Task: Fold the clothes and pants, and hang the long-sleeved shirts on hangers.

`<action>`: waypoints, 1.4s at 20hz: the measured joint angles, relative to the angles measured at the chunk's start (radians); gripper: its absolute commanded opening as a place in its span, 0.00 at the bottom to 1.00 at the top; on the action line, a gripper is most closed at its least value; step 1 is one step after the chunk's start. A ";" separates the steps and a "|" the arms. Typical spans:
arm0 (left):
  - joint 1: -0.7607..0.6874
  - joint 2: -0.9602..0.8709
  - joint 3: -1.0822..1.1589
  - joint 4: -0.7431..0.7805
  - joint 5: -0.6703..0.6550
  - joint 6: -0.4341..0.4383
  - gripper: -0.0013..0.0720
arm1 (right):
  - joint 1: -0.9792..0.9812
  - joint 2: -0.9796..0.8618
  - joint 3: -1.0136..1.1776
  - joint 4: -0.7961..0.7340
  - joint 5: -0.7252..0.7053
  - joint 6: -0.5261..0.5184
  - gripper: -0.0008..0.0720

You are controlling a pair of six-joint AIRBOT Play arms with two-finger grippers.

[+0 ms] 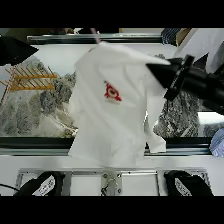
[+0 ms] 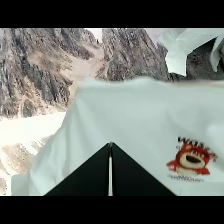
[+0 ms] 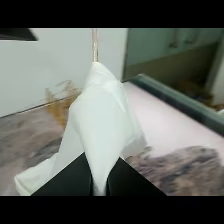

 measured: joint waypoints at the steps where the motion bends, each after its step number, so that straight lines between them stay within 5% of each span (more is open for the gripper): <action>1: 0.000 0.028 -0.029 0.000 0.017 0.003 0.04 | -0.019 0.007 0.002 -0.010 -0.066 -0.033 0.03; 15: -0.325 0.228 -0.517 0.001 0.349 0.010 0.04 | -0.341 0.068 0.006 -0.307 -1.065 -0.216 0.03; 20: -0.410 0.177 -0.536 0.001 0.387 0.010 0.04 | -0.473 0.025 0.036 -0.325 -1.208 -0.245 0.03; 28: -0.457 0.056 -0.445 0.001 0.354 0.010 0.04 | -0.624 -0.075 0.217 -0.333 -1.250 -0.218 0.03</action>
